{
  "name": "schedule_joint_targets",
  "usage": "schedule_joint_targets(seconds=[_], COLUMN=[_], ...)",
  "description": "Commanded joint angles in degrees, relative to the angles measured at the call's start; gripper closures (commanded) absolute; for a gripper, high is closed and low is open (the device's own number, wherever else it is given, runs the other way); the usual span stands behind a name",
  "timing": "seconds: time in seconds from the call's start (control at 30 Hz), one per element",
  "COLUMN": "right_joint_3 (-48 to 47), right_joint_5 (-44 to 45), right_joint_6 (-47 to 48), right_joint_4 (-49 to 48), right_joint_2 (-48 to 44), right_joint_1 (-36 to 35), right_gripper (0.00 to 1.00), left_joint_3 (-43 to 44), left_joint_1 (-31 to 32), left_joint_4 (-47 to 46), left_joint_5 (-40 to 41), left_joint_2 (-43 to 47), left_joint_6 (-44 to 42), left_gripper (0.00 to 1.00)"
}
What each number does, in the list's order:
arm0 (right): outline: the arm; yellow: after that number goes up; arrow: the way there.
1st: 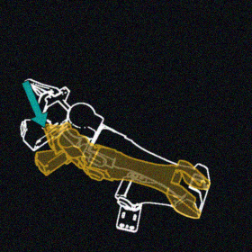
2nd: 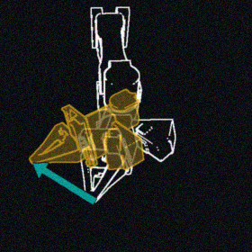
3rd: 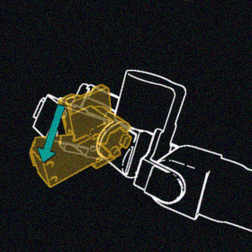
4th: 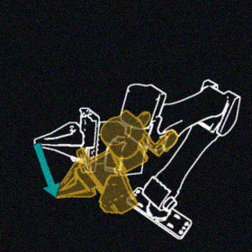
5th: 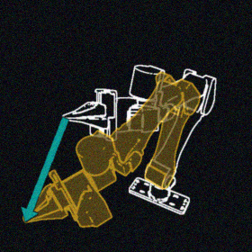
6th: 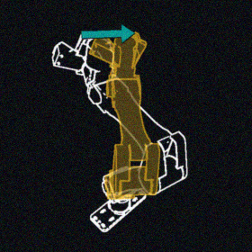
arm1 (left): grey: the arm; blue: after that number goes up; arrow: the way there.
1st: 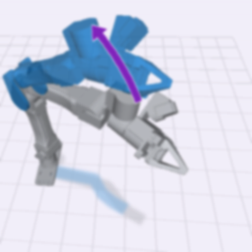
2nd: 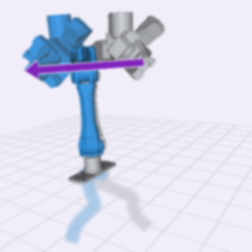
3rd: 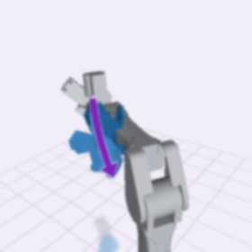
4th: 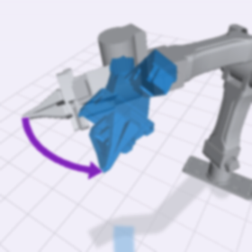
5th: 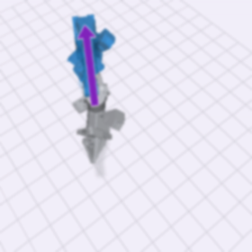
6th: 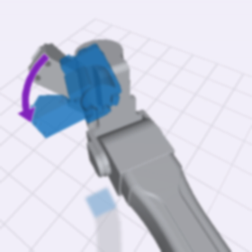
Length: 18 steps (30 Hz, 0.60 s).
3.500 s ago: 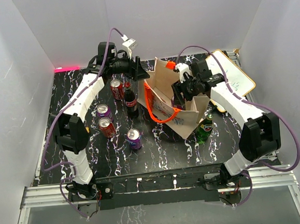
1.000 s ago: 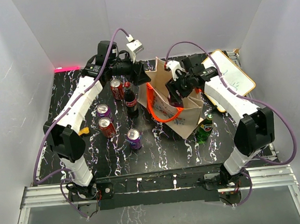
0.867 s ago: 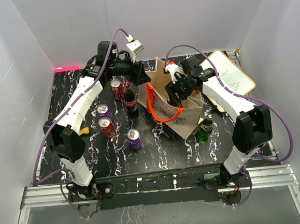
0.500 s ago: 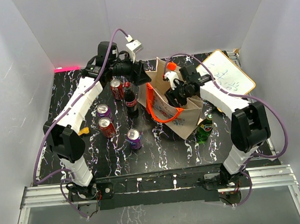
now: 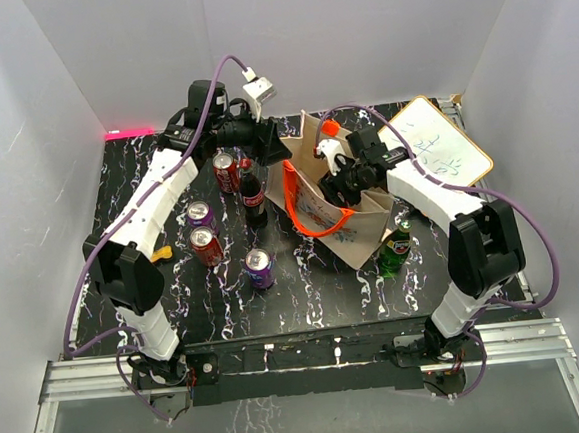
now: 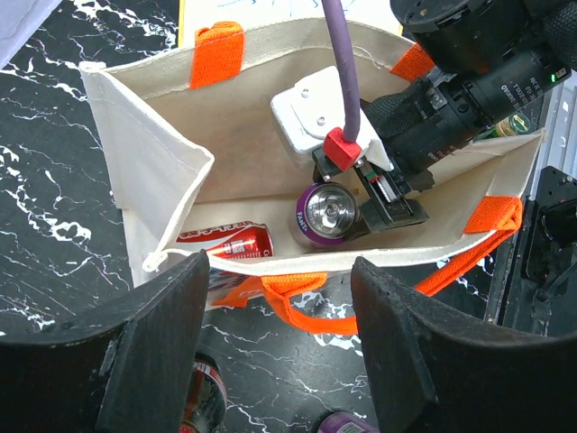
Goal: Place the beverage into the canvas bag
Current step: Adjust the drink in the canvas bag.
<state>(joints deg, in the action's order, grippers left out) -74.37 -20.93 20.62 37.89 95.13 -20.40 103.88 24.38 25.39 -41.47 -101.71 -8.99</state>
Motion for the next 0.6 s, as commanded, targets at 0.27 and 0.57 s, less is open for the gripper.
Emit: schedule_joint_targets(seconds=[0.27, 0.57], right_joint_3=[-5.28, -6.85], right_joint_5=[-2.6, -6.54], right_joint_6=[-1.12, -3.09], right_joint_4=[-4.38, -11.04], right_joint_2=[-3.26, -2.94], right_joint_1=[0.14, -0.03], right_gripper=[0.21, 0.13], left_joint_3=[1.17, 2.65], left_joint_1=[-0.3, -1.61], left_joint_4=[1.2, 0.42], left_joint_5=[-2.16, -3.84], left_joint_2=[4.78, 4.68], left_joint_6=[-0.35, 2.1], left_gripper=[0.34, 0.33])
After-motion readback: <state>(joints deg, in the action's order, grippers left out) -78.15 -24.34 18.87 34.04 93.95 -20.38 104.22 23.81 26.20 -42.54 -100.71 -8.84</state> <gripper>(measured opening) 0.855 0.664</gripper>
